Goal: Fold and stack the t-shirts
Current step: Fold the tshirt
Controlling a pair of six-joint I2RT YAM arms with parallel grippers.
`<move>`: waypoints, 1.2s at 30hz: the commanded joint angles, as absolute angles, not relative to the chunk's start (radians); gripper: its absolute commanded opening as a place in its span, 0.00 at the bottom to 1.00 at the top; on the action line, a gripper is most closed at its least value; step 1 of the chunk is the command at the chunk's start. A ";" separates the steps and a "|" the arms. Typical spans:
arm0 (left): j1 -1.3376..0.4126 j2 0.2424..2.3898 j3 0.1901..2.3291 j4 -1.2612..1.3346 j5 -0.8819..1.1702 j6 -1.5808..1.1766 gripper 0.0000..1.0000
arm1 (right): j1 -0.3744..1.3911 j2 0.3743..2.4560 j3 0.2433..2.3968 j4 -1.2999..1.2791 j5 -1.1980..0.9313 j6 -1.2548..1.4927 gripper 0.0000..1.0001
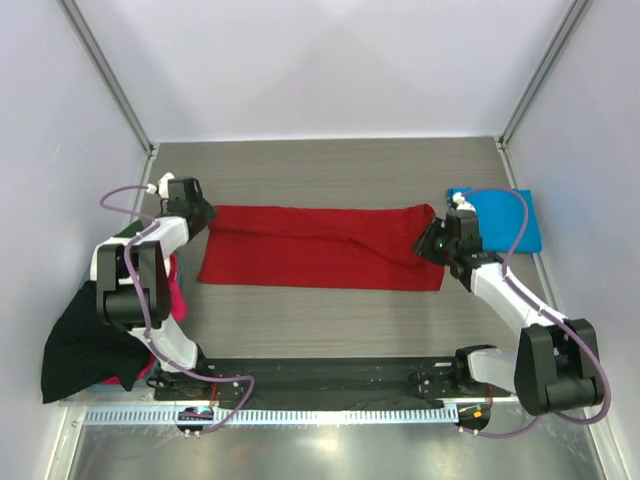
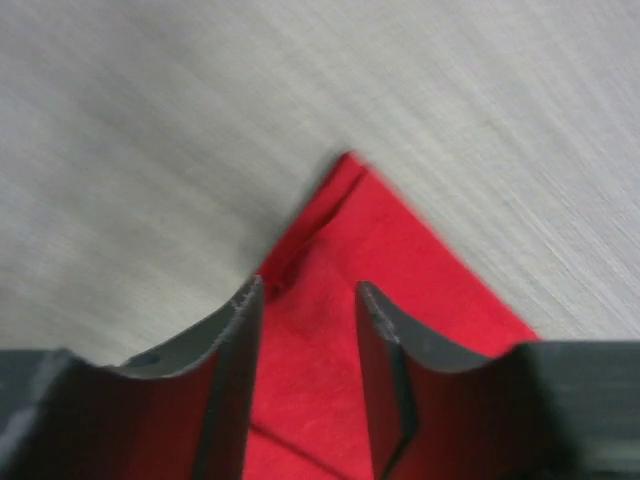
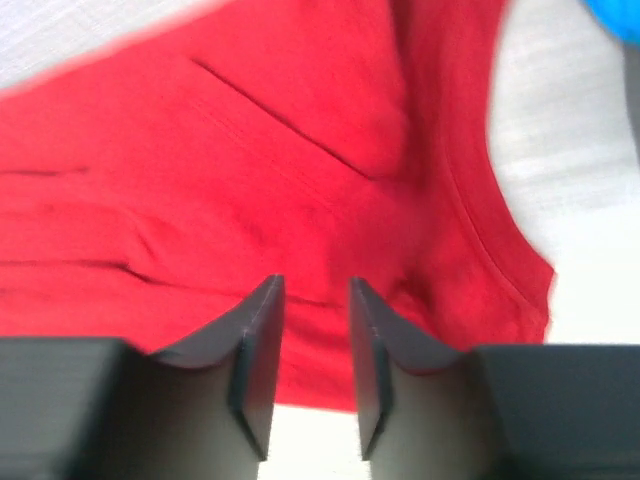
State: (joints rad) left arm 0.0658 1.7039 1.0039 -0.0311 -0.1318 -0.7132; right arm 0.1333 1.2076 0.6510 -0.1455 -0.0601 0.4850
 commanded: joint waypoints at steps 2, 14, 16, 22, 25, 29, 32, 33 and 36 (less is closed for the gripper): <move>0.075 1.616 0.931 0.027 -0.198 -0.778 0.49 | 0.158 1.097 0.562 -0.023 -0.005 0.529 0.50; 0.009 1.623 1.057 -0.101 -0.169 -0.677 0.47 | 0.221 1.323 0.770 -0.015 -0.139 0.463 0.52; -0.021 1.620 1.069 -0.103 -0.179 -0.666 0.47 | 0.251 1.379 0.810 -0.006 -0.158 0.460 0.52; -0.054 1.689 1.187 -0.147 -0.074 -0.615 0.45 | 0.334 1.615 0.980 0.090 -0.307 0.477 0.48; -0.074 1.724 1.235 -0.156 -0.008 -0.612 0.43 | 0.389 1.739 1.106 0.077 -0.330 0.479 0.41; -0.110 1.791 1.281 -0.166 0.084 -0.633 0.39 | 0.460 1.876 1.259 0.090 -0.362 0.527 0.28; -0.138 1.828 1.299 -0.166 0.139 -0.647 0.38 | 0.485 1.991 1.362 0.103 -0.385 0.549 0.21; -0.146 1.851 1.307 -0.166 0.150 -0.649 0.36 | 0.500 2.017 1.390 0.098 -0.393 0.548 0.20; -0.176 1.879 1.328 -0.167 0.212 -0.646 0.36 | 0.517 2.114 1.482 0.084 -0.432 0.557 0.15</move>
